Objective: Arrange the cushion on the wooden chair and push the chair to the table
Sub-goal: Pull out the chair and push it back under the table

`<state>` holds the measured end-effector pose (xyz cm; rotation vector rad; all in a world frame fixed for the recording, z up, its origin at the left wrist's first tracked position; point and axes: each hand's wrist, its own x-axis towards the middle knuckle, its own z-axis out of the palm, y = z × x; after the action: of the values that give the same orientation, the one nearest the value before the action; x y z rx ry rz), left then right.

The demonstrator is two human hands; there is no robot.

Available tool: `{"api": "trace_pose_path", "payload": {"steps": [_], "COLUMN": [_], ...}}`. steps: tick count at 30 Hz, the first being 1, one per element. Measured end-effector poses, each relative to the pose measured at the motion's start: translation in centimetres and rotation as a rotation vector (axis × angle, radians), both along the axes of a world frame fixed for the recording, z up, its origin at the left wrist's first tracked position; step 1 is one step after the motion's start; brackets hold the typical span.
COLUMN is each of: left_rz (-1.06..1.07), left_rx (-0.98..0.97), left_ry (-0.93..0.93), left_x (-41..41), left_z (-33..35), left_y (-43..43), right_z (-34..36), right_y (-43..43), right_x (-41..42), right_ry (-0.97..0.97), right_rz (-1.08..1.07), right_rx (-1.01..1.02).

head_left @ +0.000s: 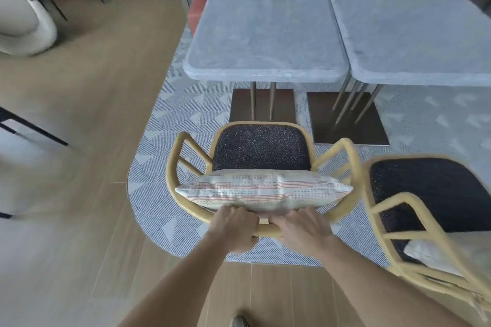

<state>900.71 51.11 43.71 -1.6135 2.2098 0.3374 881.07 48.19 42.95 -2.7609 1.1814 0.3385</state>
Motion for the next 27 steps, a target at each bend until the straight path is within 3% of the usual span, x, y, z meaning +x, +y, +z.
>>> {"api": "trace_pose_path", "payload": {"steps": [10, 27], "left_rz": [-0.041, -0.11], "left_rx": [-0.059, -0.019], "left_ry": [0.025, 0.001], "left_x": [5.1, 4.1], "left_z": [-0.8, -0.5], "left_y": [-6.8, -6.9], "right_z": [0.3, 0.3], "right_y": [-6.2, -6.2], "right_x": [4.7, 4.1], "right_ry": [-0.047, -0.026], "right_rz": [-0.053, -0.085], "right_rx": [0.04, 0.116]}}
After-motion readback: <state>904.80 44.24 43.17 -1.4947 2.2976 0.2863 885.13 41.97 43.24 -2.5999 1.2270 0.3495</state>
